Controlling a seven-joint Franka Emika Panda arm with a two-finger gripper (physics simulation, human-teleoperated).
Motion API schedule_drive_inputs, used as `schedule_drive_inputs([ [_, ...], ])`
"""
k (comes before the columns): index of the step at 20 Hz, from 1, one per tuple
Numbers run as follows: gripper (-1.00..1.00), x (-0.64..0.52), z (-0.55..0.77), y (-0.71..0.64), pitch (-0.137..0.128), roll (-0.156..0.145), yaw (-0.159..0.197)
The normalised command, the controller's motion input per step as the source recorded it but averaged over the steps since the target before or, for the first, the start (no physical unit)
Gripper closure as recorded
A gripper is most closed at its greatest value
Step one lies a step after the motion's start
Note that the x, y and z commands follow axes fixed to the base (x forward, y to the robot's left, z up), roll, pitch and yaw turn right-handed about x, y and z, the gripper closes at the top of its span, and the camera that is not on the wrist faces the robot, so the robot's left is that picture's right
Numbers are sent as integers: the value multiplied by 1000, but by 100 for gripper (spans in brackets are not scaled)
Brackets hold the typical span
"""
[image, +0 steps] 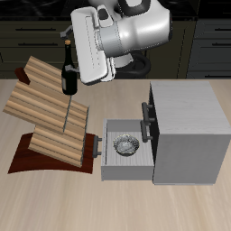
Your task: Place the wine bottle on the top layer of the wine rack
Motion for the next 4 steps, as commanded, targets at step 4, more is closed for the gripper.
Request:
schedule_drive_inputs([
  [4, -100, -150, 124, 84, -21, -6, 94],
])
